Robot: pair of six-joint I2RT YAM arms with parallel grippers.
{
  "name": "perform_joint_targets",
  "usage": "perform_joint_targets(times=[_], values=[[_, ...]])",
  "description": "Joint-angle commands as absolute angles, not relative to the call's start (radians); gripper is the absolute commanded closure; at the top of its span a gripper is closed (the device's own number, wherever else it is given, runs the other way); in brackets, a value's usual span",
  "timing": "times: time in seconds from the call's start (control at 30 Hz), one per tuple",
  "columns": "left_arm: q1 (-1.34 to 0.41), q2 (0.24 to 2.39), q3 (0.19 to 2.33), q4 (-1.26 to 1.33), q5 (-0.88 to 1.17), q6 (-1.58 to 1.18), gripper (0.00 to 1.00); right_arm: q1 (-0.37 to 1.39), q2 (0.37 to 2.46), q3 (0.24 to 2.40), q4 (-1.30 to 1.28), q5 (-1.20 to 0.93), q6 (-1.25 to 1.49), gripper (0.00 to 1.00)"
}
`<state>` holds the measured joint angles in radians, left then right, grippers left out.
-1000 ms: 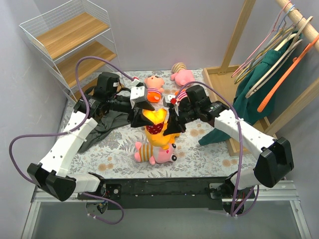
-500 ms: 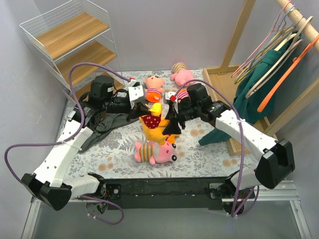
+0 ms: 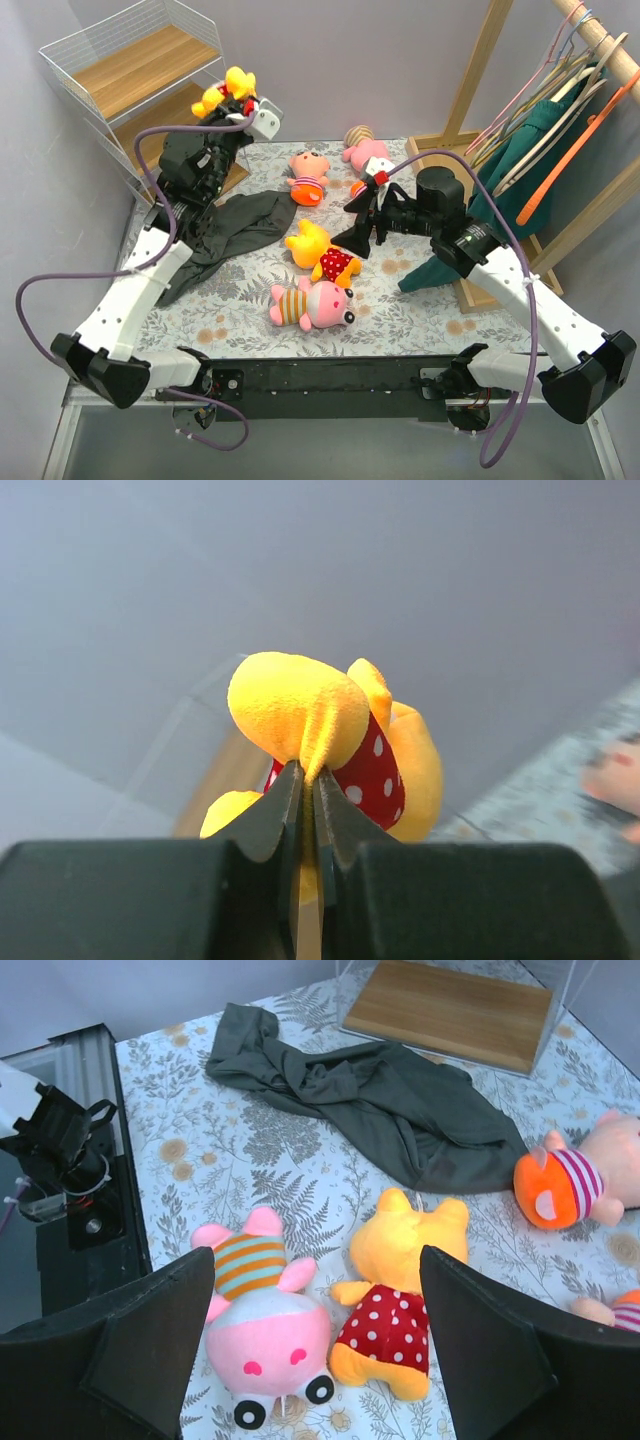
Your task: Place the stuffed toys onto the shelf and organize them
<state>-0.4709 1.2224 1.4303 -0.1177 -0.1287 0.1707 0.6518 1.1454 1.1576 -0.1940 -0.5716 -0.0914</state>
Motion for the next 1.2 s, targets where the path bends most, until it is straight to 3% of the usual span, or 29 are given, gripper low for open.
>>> perform_joint_targets(times=[0.0, 0.27, 0.87, 0.93, 1.17], values=[[-0.463, 1.325, 1.546, 0.290, -0.359, 0.477, 1.00, 0.649, 1.140, 1.138, -0.173, -0.495, -0.049, 0.10], [-0.394, 1.480, 1.690, 0.446, -0.318, 0.586, 1.00, 0.646, 1.127, 1.137, -0.201, -0.474, -0.058, 0.09], [-0.190, 1.591, 1.577, 0.574, -0.124, 0.430, 1.00, 0.646, 1.089, 1.163, -0.248, -0.488, -0.051, 0.09], [-0.169, 1.597, 1.563, 0.577, -0.082, 0.390, 0.96, 0.646, 1.083, 1.163, -0.252, -0.492, -0.049, 0.09], [-0.153, 1.663, 1.594, 0.597, -0.124, 0.348, 0.94, 0.644, 1.068, 1.170, -0.258, -0.499, -0.045, 0.09]])
